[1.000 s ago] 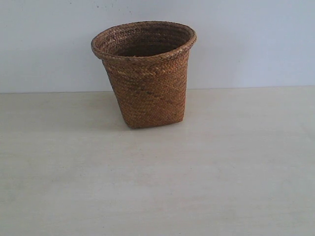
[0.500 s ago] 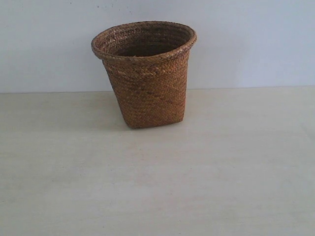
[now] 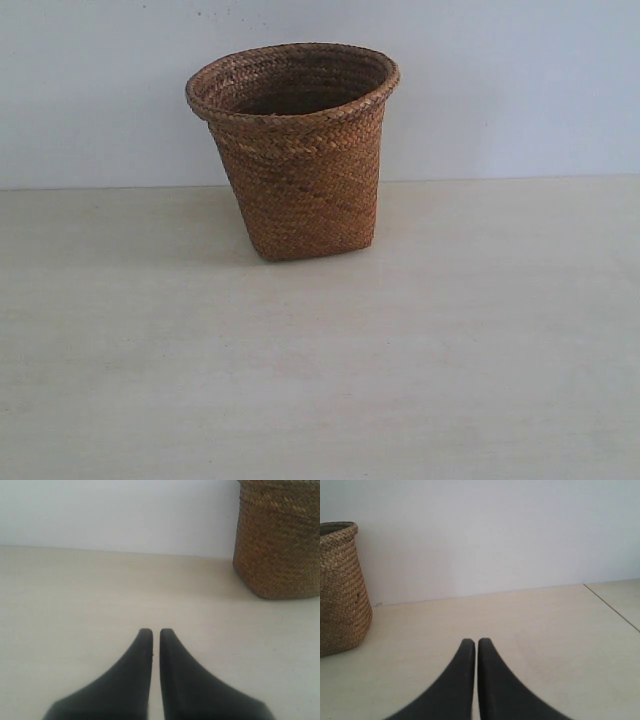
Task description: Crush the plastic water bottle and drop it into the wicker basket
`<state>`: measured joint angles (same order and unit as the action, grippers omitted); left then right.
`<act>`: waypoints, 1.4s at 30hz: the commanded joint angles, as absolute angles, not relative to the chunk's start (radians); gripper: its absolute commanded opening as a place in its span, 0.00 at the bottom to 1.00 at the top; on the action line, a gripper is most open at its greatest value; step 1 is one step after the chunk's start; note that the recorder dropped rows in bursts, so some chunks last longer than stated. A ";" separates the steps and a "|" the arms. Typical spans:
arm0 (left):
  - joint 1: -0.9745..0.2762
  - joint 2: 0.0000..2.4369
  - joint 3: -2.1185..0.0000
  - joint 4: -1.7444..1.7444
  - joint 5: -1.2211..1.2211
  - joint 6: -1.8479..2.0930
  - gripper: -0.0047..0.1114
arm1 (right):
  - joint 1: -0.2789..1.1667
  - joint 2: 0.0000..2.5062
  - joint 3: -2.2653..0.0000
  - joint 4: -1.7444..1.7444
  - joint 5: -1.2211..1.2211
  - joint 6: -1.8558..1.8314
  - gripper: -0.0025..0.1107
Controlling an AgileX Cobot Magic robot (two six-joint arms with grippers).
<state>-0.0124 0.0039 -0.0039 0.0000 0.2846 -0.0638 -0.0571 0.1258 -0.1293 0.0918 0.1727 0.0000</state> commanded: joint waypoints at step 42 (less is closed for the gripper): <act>-0.021 0.000 0.000 -0.010 0.285 -0.060 0.08 | -0.060 0.000 0.000 0.039 0.321 0.000 0.02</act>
